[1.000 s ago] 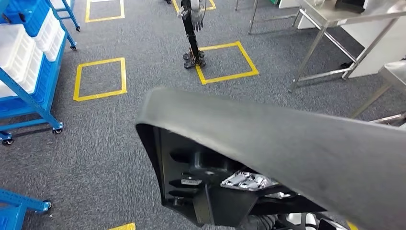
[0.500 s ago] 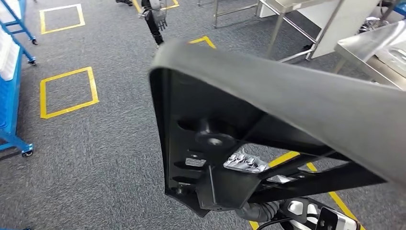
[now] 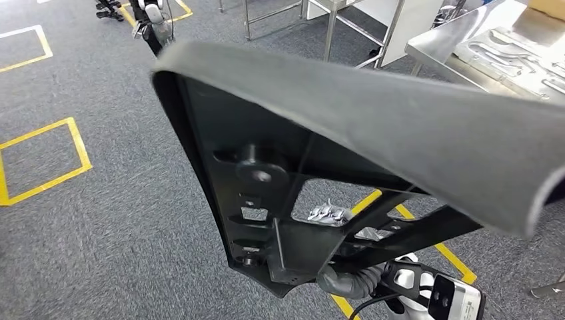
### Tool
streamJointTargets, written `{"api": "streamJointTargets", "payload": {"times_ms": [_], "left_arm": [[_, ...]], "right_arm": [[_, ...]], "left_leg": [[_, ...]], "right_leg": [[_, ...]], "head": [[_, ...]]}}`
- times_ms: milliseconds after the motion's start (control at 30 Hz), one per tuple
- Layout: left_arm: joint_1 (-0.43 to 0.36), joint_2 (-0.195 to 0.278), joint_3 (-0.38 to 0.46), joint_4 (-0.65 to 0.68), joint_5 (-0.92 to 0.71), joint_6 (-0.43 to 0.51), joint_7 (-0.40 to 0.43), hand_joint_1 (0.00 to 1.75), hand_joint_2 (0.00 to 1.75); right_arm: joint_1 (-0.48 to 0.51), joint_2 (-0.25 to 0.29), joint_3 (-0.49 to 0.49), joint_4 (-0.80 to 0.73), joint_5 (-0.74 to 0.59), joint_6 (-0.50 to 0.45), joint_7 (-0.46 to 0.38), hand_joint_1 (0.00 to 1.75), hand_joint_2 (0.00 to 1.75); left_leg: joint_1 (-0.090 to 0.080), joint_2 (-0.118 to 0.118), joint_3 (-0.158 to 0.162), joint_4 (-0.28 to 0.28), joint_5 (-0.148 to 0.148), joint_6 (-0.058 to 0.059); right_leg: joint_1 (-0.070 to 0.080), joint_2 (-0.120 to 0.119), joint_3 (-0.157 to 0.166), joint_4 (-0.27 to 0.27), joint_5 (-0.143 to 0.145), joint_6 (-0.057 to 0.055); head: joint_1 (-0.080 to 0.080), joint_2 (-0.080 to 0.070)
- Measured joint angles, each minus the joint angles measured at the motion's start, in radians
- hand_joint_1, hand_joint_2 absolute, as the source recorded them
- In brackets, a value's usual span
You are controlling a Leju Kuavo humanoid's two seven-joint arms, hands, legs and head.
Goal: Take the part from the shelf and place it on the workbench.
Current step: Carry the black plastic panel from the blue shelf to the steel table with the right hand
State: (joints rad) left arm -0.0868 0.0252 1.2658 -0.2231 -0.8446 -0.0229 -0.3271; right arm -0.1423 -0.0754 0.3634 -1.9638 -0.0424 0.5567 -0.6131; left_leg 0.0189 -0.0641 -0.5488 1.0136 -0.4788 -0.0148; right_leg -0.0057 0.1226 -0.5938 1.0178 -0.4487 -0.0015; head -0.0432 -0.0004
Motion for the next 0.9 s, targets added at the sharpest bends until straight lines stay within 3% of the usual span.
{"api": "streamJointTargets", "payload": {"times_ms": [33,100,167,233,267,300,333,400,467,533,600,667,700,733,767,800,833,900], "left_arm": [[-0.002,-0.001,0.001,0.000,0.000,0.000,0.000,0.00,1.75],[-0.004,-0.002,0.003,0.000,0.004,0.001,-0.001,0.00,1.75],[-0.002,-0.002,0.006,0.000,0.009,0.003,0.000,0.00,1.75],[0.002,-0.003,0.008,0.000,0.011,0.007,0.003,0.00,1.75],[0.002,-0.003,0.009,0.000,0.013,0.008,0.004,0.00,1.75],[0.001,-0.003,0.010,0.000,0.014,0.008,0.005,0.00,1.75],[0.000,-0.003,0.011,0.000,0.015,0.009,0.006,0.00,1.75],[-0.002,-0.003,0.013,0.000,0.017,0.013,0.008,0.00,1.75],[-0.002,-0.004,0.014,0.000,0.019,0.019,0.009,0.00,1.75],[-0.004,-0.004,0.015,0.000,0.020,0.023,0.010,0.00,1.75],[-0.007,-0.005,0.017,0.000,0.022,0.023,0.009,0.00,1.75],[-0.005,-0.005,0.022,0.000,0.022,0.024,0.008,0.00,1.75],[-0.002,-0.005,0.025,0.000,0.023,0.024,0.008,0.00,1.75],[0.001,-0.005,0.028,0.000,0.023,0.024,0.008,0.00,1.75],[0.003,-0.005,0.029,0.000,0.022,0.024,0.008,0.00,1.75],[0.004,-0.005,0.030,0.000,0.022,0.024,0.008,0.00,1.75],[0.005,-0.005,0.030,0.000,0.022,0.024,0.007,0.00,1.75],[0.005,-0.005,0.030,0.000,0.022,0.024,0.007,0.00,1.75]], "right_arm": [[0.000,-0.001,0.000,0.004,-0.001,0.001,-0.004,1.75,1.75],[-0.007,-0.005,0.001,0.013,-0.009,0.004,-0.012,1.75,1.75],[-0.017,-0.009,0.001,0.023,-0.019,0.008,-0.018,1.75,1.75],[-0.023,-0.013,0.002,0.040,-0.031,0.012,-0.021,1.75,1.75],[-0.027,-0.015,0.002,0.050,-0.038,0.013,-0.021,1.75,1.75],[-0.032,-0.018,0.003,0.058,-0.046,0.014,-0.021,1.75,1.75],[-0.041,-0.021,0.004,0.066,-0.053,0.014,-0.021,1.75,1.75],[-0.063,-0.025,0.006,0.079,-0.066,0.013,-0.021,1.75,1.75],[-0.081,-0.027,0.011,0.090,-0.075,0.011,-0.020,1.75,1.75],[-0.090,-0.029,0.016,0.100,-0.082,0.010,-0.020,1.75,1.75],[-0.097,-0.029,0.020,0.107,-0.085,0.010,-0.019,1.75,1.75],[-0.108,-0.030,0.025,0.114,-0.087,0.010,-0.019,1.75,1.75],[-0.111,-0.030,0.028,0.117,-0.089,0.010,-0.019,1.75,1.75],[-0.112,-0.030,0.030,0.120,-0.090,0.009,-0.018,1.75,1.75],[-0.111,-0.030,0.033,0.123,-0.092,0.008,-0.018,1.75,1.75],[-0.111,-0.031,0.035,0.126,-0.095,0.008,-0.018,1.75,1.75],[-0.111,-0.031,0.037,0.128,-0.096,0.007,-0.018,1.75,1.75],[-0.112,-0.032,0.040,0.130,-0.098,0.007,-0.018,1.75,1.75]], "left_leg": [[0.001,0.012,0.000,-0.003,0.003,0.007],[0.003,0.036,0.002,-0.011,0.010,0.023],[0.000,0.062,0.002,-0.016,0.012,0.032],[-0.004,0.091,0.000,-0.016,0.011,0.035],[-0.005,0.104,0.000,-0.016,0.010,0.035],[-0.005,0.116,0.001,-0.016,0.009,0.035],[-0.006,0.127,0.003,-0.015,0.008,0.033],[-0.009,0.147,0.008,-0.014,0.003,0.026],[-0.013,0.166,0.011,-0.013,-0.001,0.016],[-0.015,0.183,0.014,-0.014,-0.005,0.005],[-0.011,0.155,0.009,0.011,-0.026,-0.005],[-0.007,0.097,-0.037,0.114,-0.083,-0.013],[-0.007,0.079,-0.072,0.186,-0.114,-0.016],[-0.007,0.073,-0.104,0.247,-0.134,-0.018],[-0.006,0.071,-0.123,0.279,-0.135,-0.018],[-0.006,0.070,-0.124,0.270,-0.115,-0.018],[-0.005,0.065,-0.105,0.220,-0.077,-0.017],[0.000,0.024,-0.046,0.078,-0.007,-0.013]], "right_leg": [[-0.001,0.006,-0.003,0.000,0.001,0.006],[0.001,-0.027,-0.021,0.031,-0.020,0.015],[0.002,-0.088,-0.074,0.140,-0.080,0.021],[-0.002,-0.113,-0.134,0.260,-0.124,0.026],[-0.003,-0.116,-0.143,0.279,-0.121,0.028],[-0.004,-0.121,-0.130,0.255,-0.099,0.028],[-0.005,-0.129,-0.098,0.196,-0.065,0.027],[0.002,-0.170,-0.025,0.055,-0.015,0.018],[0.012,-0.190,0.002,-0.004,-0.004,0.006],[0.013,-0.167,0.000,-0.007,-0.001,-0.005],[0.007,-0.146,0.004,-0.015,0.004,-0.016],[0.002,-0.125,0.007,-0.020,0.007,-0.024],[0.002,-0.113,0.007,-0.020,0.007,-0.026],[0.003,-0.100,0.006,-0.019,0.007,-0.027],[0.003,-0.086,0.007,-0.018,0.007,-0.027],[0.003,-0.072,0.008,-0.017,0.007,-0.027],[0.002,-0.058,0.010,-0.015,0.006,-0.025],[0.002,-0.032,0.011,-0.010,0.003,-0.019]], "head": [[0.000,0.000],[0.000,0.000],[0.001,0.000],[0.000,0.000],[0.000,0.000],[0.000,0.000],[0.000,0.000],[0.000,0.000],[0.000,0.000],[0.000,0.000],[0.000,0.000],[0.000,0.000],[0.000,0.000],[0.000,0.000],[0.000,0.000],[0.000,0.000],[0.000,0.000],[0.000,0.000]]}}
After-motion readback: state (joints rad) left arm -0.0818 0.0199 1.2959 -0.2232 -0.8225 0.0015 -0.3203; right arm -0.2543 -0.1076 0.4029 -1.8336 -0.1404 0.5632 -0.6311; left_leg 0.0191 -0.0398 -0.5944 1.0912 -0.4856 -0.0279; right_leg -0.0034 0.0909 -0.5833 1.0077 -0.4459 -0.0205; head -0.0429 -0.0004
